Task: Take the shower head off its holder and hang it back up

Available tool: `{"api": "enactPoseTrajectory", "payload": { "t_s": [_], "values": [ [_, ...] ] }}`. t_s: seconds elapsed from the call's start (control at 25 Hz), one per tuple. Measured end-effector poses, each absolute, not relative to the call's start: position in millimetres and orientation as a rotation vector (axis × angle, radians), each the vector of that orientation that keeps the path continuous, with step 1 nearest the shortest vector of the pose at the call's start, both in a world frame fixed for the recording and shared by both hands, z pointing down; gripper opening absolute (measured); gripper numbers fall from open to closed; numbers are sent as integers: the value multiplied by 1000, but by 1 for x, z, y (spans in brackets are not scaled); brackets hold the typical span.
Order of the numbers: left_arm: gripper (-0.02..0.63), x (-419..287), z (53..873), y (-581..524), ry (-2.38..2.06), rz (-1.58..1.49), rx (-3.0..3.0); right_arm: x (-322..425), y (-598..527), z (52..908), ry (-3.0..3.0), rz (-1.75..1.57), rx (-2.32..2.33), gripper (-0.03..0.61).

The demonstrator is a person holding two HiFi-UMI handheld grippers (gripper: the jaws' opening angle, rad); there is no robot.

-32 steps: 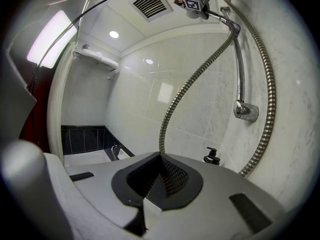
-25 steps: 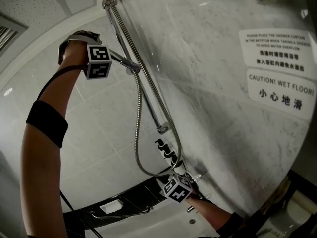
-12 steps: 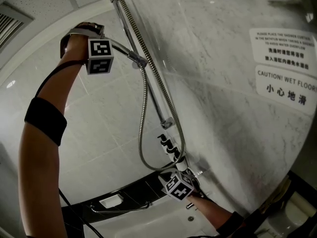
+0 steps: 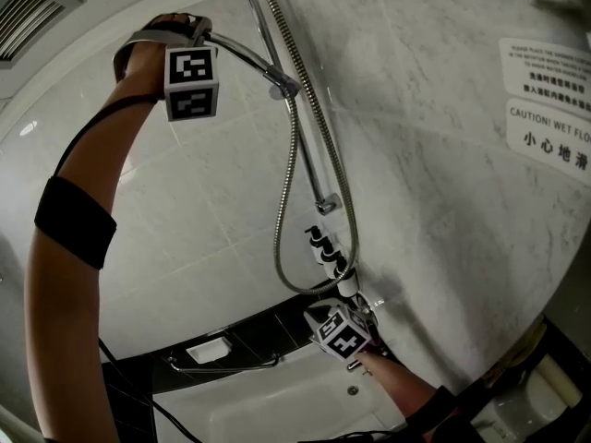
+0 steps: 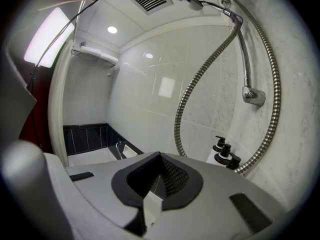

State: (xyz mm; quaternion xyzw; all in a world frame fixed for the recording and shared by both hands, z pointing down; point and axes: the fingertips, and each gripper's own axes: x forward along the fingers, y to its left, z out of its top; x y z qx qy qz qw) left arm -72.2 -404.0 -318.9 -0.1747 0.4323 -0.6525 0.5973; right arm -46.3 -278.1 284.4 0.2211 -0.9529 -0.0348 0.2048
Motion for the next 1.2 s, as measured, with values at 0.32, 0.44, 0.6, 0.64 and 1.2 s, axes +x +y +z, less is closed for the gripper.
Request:
{"api": "enactPoseTrajectory", "payload": {
  "t_s": [0.32,0.44,0.6,0.64,1.2],
  "values": [
    [130,-118,-280,-349,1076,-1466,-524,-43,-269,284,-2659,-82,647,20],
    [53,-153,-241,-325,1121,-1470,-600,-42,-260,292,-2653,-56,656,20],
    [2,-193,-176,-291,1229,-1428,-829,-43,-265,308,-2634,-78,704,20],
    [1,-198,-160,-282,1258,-1395,-901,-47,-266,308,-2640,-80,715,20],
    [0,-325,144,-153,1906,-1021,-1672,-85,-230,343,-2627,-24,711,21]
  ]
}}
